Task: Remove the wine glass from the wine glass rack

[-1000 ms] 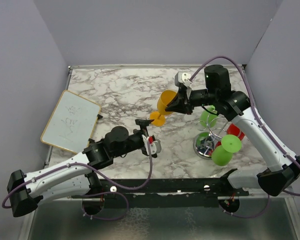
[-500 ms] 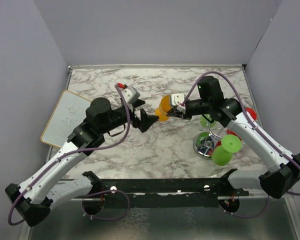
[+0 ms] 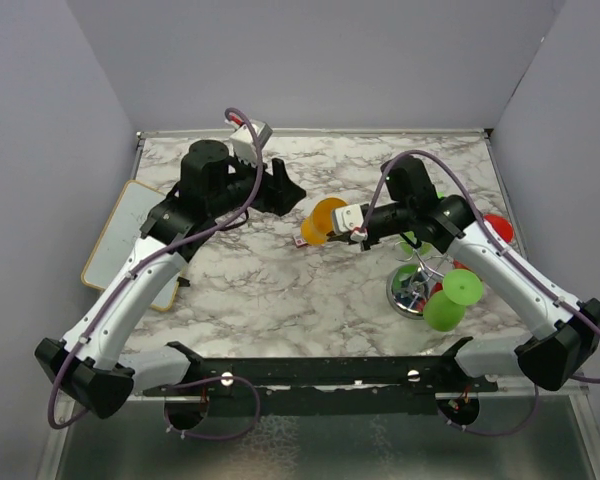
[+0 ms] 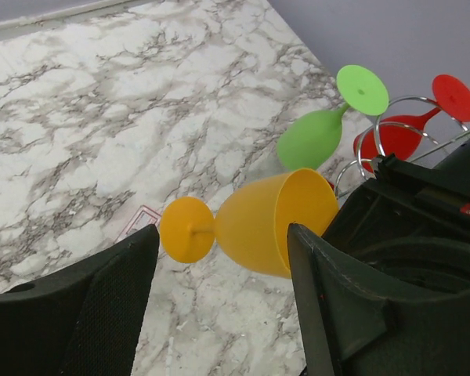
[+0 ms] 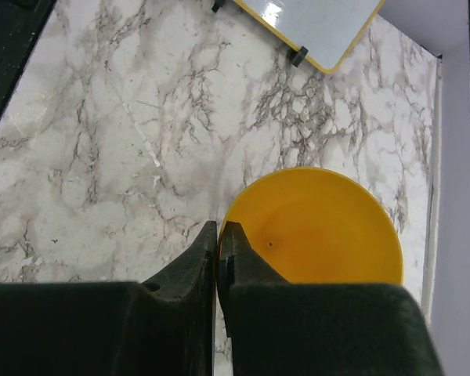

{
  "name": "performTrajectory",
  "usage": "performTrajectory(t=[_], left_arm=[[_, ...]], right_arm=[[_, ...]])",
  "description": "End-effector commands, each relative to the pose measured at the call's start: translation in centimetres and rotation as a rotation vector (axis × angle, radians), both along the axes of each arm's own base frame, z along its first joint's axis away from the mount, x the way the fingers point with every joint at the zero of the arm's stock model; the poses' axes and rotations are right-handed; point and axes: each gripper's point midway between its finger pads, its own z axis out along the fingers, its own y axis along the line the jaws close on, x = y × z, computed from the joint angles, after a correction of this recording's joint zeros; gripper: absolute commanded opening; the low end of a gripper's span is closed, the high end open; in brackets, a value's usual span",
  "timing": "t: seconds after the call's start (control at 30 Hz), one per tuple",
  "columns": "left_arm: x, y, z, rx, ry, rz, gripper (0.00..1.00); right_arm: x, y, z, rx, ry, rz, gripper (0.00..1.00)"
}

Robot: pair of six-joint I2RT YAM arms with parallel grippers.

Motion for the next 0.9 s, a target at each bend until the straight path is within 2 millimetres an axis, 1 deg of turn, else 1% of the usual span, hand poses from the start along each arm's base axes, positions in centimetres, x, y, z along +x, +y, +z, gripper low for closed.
performTrajectory(t=[0.0, 0.1, 0.2, 0.33, 0.4, 0.47, 0.67, 0.8, 0.87], left_arm=[[0.2, 0.3, -0.9, 0.089, 0.061, 0.019, 0.65], [0.0, -0.6, -1.7, 0.148, 0.064, -0.01, 0.62], [-0.2, -1.0, -2.6, 0.224, 0.047, -0.006, 0.6], [-0.5, -1.4, -4.5, 0.313, 0.067, -0.017, 0.49], [-0.6, -1.6, -4.9, 0.339, 0.061, -0.017, 0.43], [-0.9, -1.7, -5.3, 0.38, 0.048, -0.011, 0.36], [-0.7, -1.7, -6.0, 0.493, 0.017, 0.039, 0.33], [-0.4, -1.4, -6.6, 0.54, 0.022, 0.062, 0.23], [-0.2, -1.4, -6.7, 0.559, 0.017, 0.074, 0.2]], right_arm=[[-0.8, 1.5, 0.6, 0.006, -0.005, 0.06, 0.01], [-0.9, 2.5, 0.7, 0.011, -0.009, 0.064, 0.01], [-0.7, 3.0, 0.5, -0.006, -0.001, 0.064, 0.01], [-0.7, 3.5, 0.8, -0.006, -0.002, 0.062, 0.01], [-0.8, 3.6, 0.9, -0.002, -0.003, 0.064, 0.01], [-0.8, 3.8, 0.9, -0.005, -0.004, 0.061, 0.01], [-0.8, 4.1, 0.6, -0.019, 0.017, 0.048, 0.01], [-0.6, 4.3, 0.6, -0.019, 0.016, 0.032, 0.01], [-0.4, 4.4, 0.6, -0.019, 0.02, 0.014, 0.01]])
